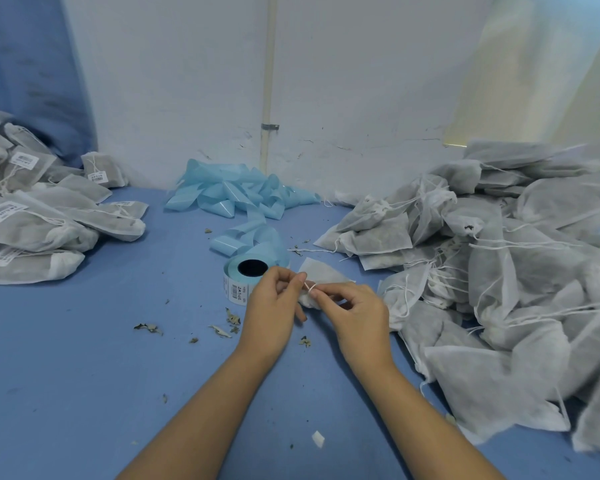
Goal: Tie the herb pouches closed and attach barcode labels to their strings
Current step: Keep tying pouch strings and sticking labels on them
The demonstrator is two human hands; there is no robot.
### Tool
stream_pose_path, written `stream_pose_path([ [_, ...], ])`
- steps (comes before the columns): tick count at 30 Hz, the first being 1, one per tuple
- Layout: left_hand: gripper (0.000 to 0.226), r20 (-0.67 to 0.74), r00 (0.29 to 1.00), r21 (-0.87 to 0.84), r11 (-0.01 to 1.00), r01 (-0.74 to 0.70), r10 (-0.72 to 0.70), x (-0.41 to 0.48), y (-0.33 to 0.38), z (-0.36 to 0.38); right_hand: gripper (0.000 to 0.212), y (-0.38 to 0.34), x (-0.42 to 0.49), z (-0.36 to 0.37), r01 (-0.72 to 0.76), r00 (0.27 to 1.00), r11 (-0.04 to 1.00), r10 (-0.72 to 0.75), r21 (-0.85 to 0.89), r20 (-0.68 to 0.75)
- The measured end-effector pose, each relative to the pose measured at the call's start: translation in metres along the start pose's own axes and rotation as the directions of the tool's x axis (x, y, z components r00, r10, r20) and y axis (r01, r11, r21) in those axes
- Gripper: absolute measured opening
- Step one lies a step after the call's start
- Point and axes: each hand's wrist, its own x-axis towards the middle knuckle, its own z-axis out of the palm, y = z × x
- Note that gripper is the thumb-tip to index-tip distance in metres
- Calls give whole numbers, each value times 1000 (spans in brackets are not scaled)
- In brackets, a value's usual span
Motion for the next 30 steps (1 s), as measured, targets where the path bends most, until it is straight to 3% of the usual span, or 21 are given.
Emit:
stream_pose_path([
  [6,13,52,999,-79,997,7,-3,-2,3,3,6,0,-1,2,-8,1000,999,8,-46,2],
  [13,12,158,987,-217,976,28,7,-3,4,3,15,-4,-1,4,-36,999,997,35,70,19],
  [18,12,129,992,-191,981,10,15,-1,3,3,14,-4,2,2,-133,991,969,130,209,27],
  [24,10,105,993,-106,993,-41,52,0,1,1,22,-6,6,-2,-386,922,782,331,489,200],
  [30,5,137,989,-54,997,-56,63,-1,2,3,20,-3,13,-5,-462,878,631,424,623,222],
])
